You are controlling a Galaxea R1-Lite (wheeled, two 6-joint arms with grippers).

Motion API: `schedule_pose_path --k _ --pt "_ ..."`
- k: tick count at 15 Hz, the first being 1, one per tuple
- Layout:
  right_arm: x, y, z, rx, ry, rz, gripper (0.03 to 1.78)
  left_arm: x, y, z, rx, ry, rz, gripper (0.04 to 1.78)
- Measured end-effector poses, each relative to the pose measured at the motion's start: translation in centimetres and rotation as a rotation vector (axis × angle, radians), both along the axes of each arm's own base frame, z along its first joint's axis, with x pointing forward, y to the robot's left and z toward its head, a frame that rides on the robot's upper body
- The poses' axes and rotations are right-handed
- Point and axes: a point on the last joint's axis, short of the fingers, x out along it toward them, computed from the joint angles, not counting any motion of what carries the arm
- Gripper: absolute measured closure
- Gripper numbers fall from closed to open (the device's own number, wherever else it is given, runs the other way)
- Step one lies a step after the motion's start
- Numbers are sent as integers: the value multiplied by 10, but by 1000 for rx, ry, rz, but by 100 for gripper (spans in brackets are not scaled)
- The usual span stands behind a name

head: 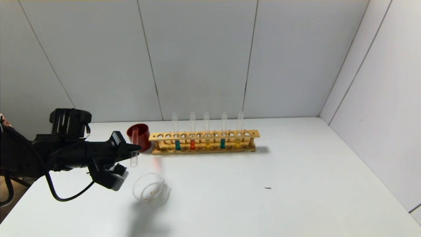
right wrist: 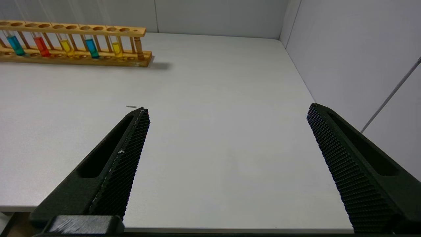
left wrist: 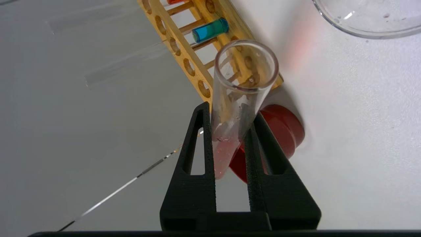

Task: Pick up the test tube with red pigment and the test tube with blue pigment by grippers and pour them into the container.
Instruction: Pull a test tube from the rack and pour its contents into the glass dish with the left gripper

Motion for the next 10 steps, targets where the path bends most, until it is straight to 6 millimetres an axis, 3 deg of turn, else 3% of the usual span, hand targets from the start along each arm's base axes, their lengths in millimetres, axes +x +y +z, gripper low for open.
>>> schedule_pose_path --k 10 --pt "0 0 0 0 0 0 6 2 -8 -3 102 -36 2 151"
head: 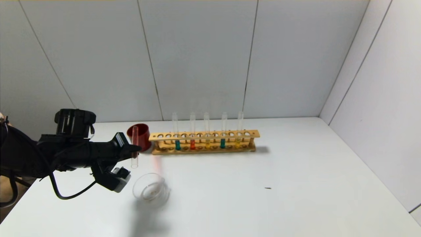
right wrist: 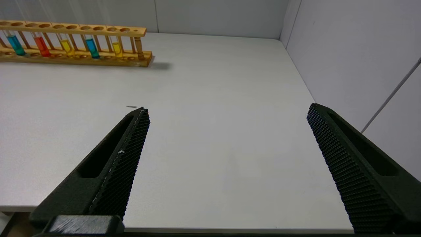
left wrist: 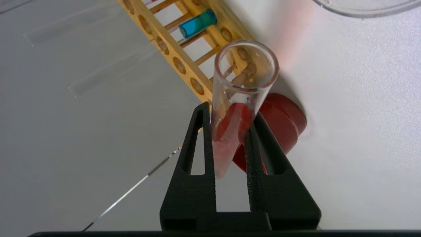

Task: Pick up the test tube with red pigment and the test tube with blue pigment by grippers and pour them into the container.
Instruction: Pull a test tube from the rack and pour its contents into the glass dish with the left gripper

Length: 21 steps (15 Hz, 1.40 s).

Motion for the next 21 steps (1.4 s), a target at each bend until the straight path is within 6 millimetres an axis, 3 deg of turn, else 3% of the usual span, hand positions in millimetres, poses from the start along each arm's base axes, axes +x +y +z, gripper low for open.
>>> schedule_pose_path --k 21 --pt "0 0 0 0 0 0 6 -1 -4 0 68 -50 -54 151"
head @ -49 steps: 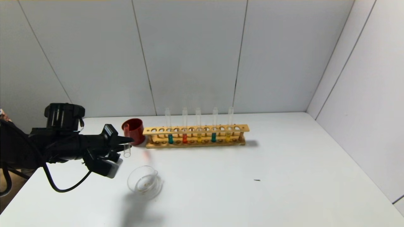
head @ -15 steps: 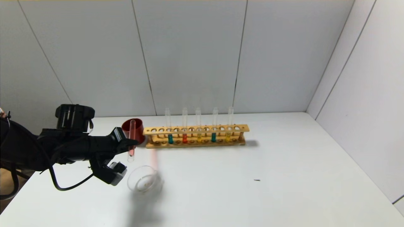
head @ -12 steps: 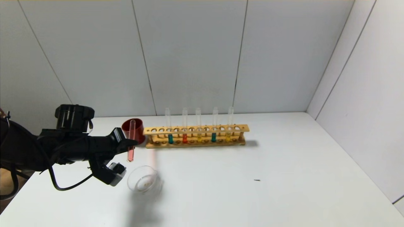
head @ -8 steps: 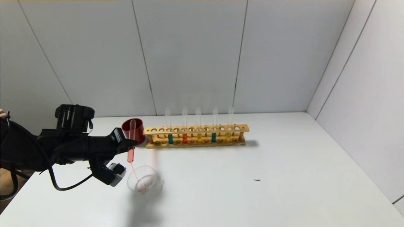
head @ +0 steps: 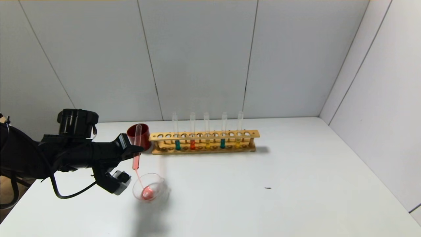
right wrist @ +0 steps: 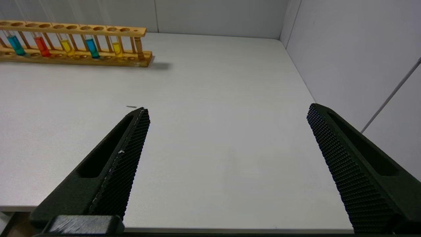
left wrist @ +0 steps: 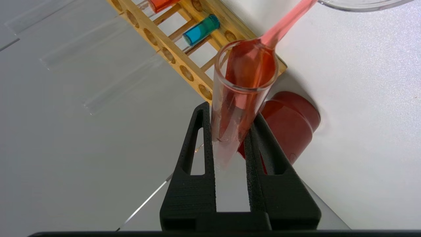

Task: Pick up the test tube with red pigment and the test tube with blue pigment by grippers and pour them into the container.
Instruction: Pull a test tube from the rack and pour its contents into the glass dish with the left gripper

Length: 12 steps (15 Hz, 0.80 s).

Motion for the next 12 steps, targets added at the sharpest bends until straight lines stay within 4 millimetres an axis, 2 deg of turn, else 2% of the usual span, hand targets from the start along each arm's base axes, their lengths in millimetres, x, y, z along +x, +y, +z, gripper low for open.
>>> schedule_pose_path --k 12 --pt "0 0 0 0 0 0 6 0 -7 7 60 -108 -65 151"
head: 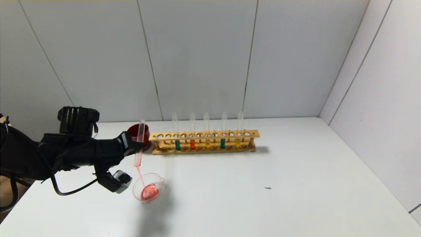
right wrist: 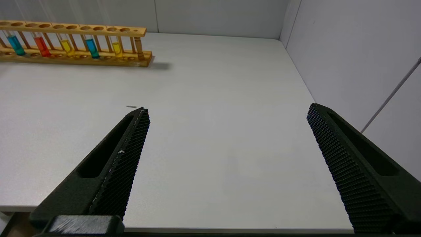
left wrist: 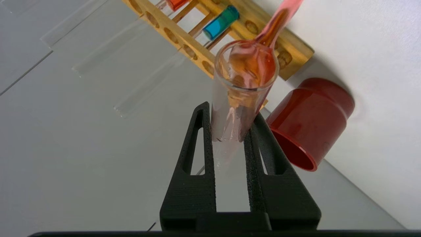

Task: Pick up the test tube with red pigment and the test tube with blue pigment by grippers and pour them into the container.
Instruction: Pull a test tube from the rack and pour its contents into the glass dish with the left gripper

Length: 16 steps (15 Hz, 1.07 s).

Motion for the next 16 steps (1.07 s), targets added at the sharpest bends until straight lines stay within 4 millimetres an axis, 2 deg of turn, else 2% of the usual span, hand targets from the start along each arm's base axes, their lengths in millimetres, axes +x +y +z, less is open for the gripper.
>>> schedule_pose_path --k 6,16 --pt "0 0 0 0 0 1 6 -7 1 -4 27 -58 -17 151" --pt "0 0 0 0 0 0 6 -12 0 6 52 -113 -37 151"
